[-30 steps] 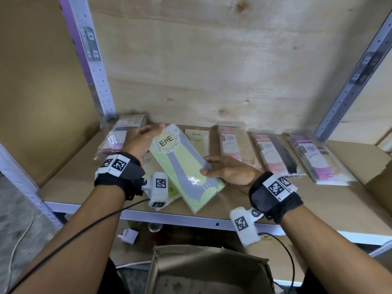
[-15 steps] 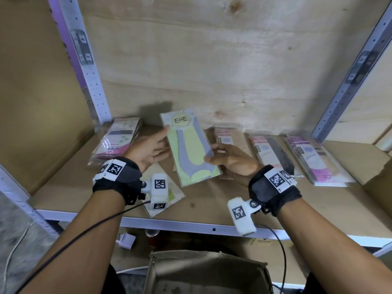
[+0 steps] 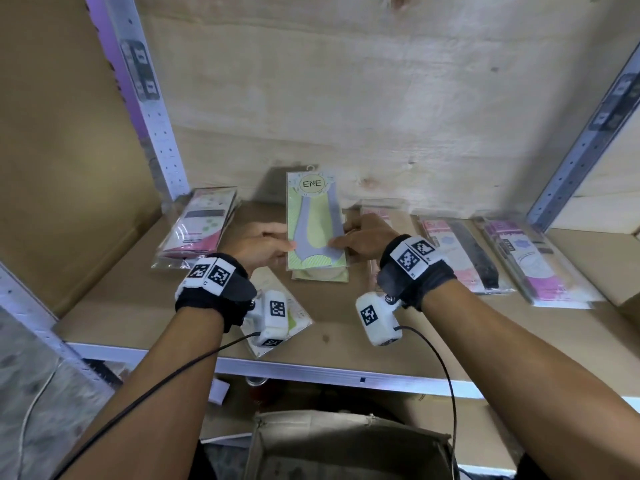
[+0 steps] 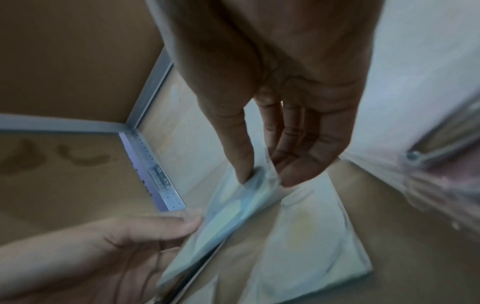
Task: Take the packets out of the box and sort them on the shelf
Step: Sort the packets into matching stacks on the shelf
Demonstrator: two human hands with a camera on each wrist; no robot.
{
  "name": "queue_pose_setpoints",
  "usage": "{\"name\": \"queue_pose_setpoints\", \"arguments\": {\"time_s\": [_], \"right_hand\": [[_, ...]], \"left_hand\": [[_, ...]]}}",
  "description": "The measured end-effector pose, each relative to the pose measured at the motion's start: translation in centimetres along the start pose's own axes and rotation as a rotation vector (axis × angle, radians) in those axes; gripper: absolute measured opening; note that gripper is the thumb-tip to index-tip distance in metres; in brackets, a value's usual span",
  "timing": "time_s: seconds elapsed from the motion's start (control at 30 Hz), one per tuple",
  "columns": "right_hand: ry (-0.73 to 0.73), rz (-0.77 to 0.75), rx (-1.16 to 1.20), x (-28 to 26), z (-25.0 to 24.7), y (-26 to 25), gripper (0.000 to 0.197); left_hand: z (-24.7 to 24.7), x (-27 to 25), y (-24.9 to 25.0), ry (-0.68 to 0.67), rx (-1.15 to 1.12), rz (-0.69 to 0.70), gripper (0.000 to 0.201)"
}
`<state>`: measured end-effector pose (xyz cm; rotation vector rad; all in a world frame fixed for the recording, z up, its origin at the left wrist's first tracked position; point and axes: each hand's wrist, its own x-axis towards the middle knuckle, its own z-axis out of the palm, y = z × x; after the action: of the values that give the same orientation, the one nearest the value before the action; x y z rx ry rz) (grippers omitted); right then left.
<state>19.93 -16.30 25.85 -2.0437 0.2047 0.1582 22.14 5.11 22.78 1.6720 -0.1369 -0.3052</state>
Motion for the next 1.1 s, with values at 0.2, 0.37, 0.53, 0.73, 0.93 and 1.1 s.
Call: {"name": "queue_pose_setpoints", "arguments": {"time_s": [0.2, 0.37, 0.53, 0.73, 0.93, 1.1], "right_hand": [[0.094, -0.007, -0.412, 1.3, 0.4, -1.5, 0.026], [0.13, 0.053, -0.592, 2.3, 0.8, -1.5, 0.051], [0.161, 0.076, -0.662, 3.9, 1.4, -0.2, 0.085], [0.16, -0.006, -0.692, 5.2, 1.7, 1.3, 0.05], [0.148, 0.023, -0.731, 6.4, 2.0, 2.3, 0.051], [0.102, 0.05, -0.802, 6.5, 2.3, 2.3, 0.042]], "left_hand": [[0.6, 2.2, -1.0, 0.243, 0.031, 0.021, 0.036], [1.5, 2.8, -1.3, 0.186, 0.122, -0.029, 0.039], [1.9, 3.2, -1.9, 0.104, 0.223, -0.053, 0.026], [1.9, 4.1, -2.6, 0.068, 0.215, -0.096, 0.034], [1.9, 4.5, -2.8, 0.079, 0.258, -0.099, 0.022], [2.1, 4.6, -2.8, 0.06, 0.322, -0.111, 0.019]]}}
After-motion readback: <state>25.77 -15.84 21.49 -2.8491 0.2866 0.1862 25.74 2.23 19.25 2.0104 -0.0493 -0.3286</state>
